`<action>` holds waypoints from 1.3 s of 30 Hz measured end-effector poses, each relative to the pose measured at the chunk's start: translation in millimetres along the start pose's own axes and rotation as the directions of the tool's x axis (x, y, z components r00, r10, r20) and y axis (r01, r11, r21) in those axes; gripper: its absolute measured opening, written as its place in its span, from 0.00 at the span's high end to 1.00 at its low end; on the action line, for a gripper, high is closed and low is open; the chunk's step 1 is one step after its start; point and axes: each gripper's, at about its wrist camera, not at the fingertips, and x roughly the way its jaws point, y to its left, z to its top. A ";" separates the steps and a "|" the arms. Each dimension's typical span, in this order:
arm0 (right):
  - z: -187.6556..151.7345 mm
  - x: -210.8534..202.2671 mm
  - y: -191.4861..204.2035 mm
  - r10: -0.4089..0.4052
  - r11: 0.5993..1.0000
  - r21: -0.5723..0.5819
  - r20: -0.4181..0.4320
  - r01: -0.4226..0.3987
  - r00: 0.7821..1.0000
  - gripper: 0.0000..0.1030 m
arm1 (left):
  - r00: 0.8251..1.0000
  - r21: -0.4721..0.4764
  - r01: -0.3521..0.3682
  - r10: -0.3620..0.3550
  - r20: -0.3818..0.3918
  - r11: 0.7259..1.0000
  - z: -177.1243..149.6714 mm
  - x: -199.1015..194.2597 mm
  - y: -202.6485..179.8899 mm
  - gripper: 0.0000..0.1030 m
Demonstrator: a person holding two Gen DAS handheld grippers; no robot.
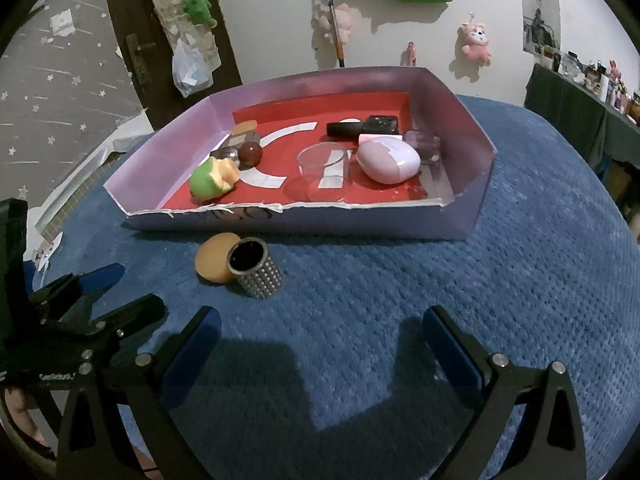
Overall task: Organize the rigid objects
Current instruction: 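Withdraw both grippers from the box back toward the sponge and studded cylinder, then close left gripper on the tan sponge while right gripper closes on the studded cylinder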
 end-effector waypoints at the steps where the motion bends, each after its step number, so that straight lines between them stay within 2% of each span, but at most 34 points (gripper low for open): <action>1: 1.0 0.6 0.8 -0.002 1.000 -0.002 0.001 0.002 1.000 0.00 | 1.000 -0.005 0.004 -0.004 0.000 1.000 0.6 0.1 0.7 0.02; 10: 9.0 9.3 8.4 -0.010 1.000 -0.017 0.004 0.011 1.000 0.00 | 1.000 -0.007 0.023 -0.023 -0.006 1.000 3.8 0.9 1.3 0.02; 16: 12.8 17.4 15.0 -0.063 0.997 -0.049 0.014 0.064 0.998 0.00 | 1.000 -0.010 0.014 -0.014 -0.019 1.000 6.4 3.1 -1.3 0.02; 23: 17.0 22.3 11.9 -0.082 0.996 -0.036 -0.002 0.081 0.997 0.00 | 1.000 0.026 -0.002 0.003 -0.026 1.000 8.6 8.6 -13.8 0.02; 30: 20.8 17.4 -3.2 -0.103 0.995 0.000 0.018 0.103 0.995 0.00 | 1.000 0.052 0.019 -0.017 -0.025 0.998 17.3 17.7 -26.8 0.01; 35: 23.3 9.2 -22.8 -0.132 0.991 0.033 0.031 0.131 0.991 0.00 | 1.000 0.085 0.008 -0.005 -0.031 0.996 22.1 25.9 -36.3 0.02; 39: 22.8 1.2 -40.8 -0.099 0.992 0.088 0.037 0.096 0.994 0.00 | 0.999 0.108 0.000 0.004 -0.041 0.994 26.0 30.6 -44.3 0.02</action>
